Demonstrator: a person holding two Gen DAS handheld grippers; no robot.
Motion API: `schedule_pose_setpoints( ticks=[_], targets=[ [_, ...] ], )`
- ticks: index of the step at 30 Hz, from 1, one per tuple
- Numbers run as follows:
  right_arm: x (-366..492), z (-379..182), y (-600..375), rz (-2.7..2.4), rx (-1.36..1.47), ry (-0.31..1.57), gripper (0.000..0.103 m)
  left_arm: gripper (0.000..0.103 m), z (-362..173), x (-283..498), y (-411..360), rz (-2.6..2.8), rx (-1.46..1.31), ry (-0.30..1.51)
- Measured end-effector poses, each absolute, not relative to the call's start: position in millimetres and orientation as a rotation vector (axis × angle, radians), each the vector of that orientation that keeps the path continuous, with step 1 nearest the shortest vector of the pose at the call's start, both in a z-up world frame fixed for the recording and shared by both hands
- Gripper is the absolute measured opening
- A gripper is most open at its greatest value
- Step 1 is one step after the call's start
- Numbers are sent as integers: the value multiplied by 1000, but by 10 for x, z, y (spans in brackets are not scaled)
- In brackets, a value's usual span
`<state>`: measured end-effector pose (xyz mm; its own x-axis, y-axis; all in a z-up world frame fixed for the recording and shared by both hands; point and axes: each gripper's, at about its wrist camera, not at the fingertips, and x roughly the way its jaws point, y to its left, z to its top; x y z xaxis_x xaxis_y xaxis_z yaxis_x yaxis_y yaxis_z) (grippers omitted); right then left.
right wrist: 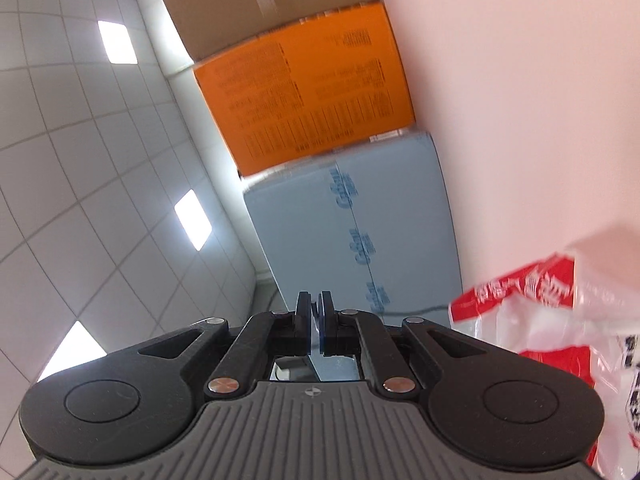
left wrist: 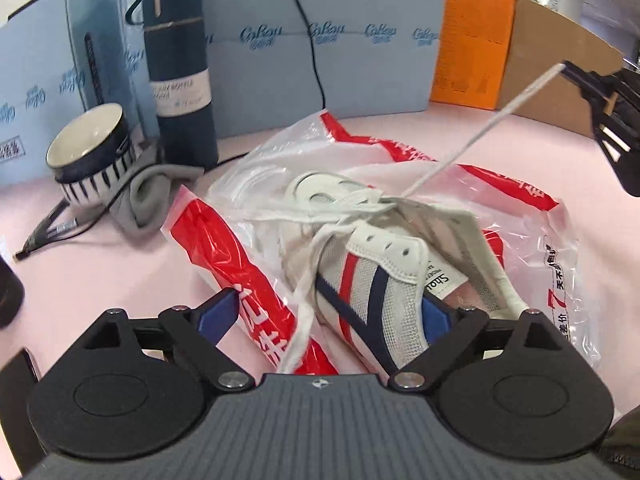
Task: Lace up shoes with both hands
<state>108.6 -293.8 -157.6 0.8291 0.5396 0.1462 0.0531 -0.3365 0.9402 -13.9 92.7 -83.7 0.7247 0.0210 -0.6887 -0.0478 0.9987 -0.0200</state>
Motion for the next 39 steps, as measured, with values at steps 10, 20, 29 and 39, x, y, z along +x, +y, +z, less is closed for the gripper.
schedule_pose_setpoints(
  ticks=[10,20,29,39],
  targets=[
    [1030,-1495,-3290,446,1894,301,4,91,-912,-132,972,61,-76,783],
    [927,-1216,-3858,356,1821,133,4,91,-927,-134,975,69,-82,790],
    [1062,-1338,-3006,541,1512,780,51,85,-820,-226,825,83,54,711],
    [1046,-1934,-1846,501,1427,1230,49,50,-764,-161,577,-19,228,615]
  ],
)
